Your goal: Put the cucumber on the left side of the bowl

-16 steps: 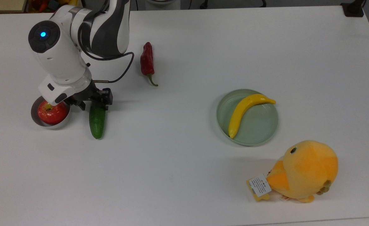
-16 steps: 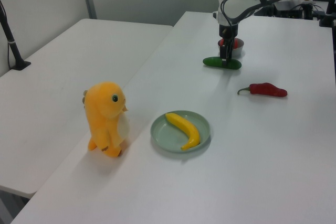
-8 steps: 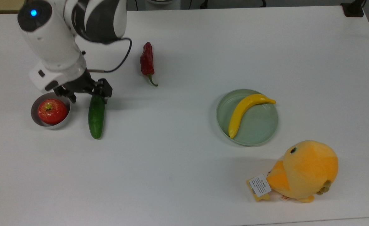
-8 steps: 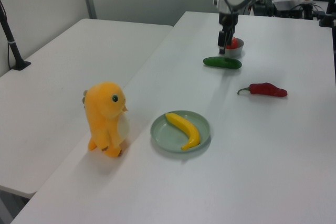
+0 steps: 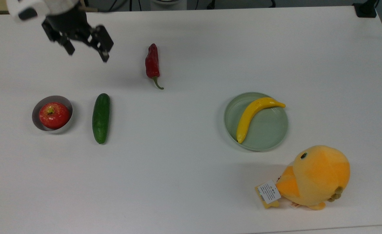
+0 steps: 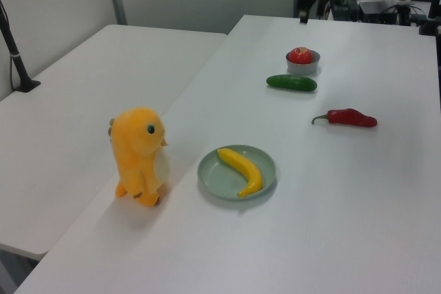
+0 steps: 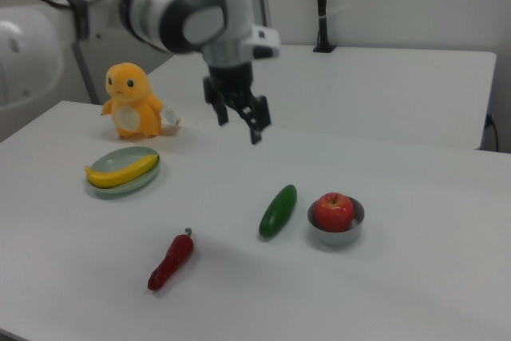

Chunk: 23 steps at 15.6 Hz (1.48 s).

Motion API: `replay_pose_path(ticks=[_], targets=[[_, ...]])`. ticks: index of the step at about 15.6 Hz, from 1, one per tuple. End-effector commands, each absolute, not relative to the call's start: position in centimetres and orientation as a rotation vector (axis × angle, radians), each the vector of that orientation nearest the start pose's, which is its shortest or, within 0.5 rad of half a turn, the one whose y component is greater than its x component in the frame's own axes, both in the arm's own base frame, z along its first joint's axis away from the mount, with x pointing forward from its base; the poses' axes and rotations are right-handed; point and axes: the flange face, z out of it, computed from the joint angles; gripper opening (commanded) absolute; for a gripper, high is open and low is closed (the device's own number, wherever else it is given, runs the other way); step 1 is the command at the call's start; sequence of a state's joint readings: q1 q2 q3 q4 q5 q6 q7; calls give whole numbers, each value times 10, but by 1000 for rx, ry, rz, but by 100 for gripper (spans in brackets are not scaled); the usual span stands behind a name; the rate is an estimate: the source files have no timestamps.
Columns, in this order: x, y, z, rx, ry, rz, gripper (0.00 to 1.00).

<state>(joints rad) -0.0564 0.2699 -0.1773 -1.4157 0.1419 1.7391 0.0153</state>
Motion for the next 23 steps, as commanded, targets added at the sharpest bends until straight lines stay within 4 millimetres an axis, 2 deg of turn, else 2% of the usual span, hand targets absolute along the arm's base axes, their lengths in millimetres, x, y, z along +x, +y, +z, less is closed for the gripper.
replay_pose_path(ticks=[1,3,6,8,12,15,18,20,23], targets=[[594,-97,616,-2962,517,-97,100],[576,-81,637,-2943,562,-66,100],[560,-41,653,-2924,638,-4,100],[559,-5,647,-2940,632,23,100],[545,36,634,-3005,523,36,100],[538,66,621,-3085,379,-65,100],[535,71,615,-3119,163,-127,100],[536,67,615,-3127,4,-126,100],[537,59,615,-3126,-85,-128,100]])
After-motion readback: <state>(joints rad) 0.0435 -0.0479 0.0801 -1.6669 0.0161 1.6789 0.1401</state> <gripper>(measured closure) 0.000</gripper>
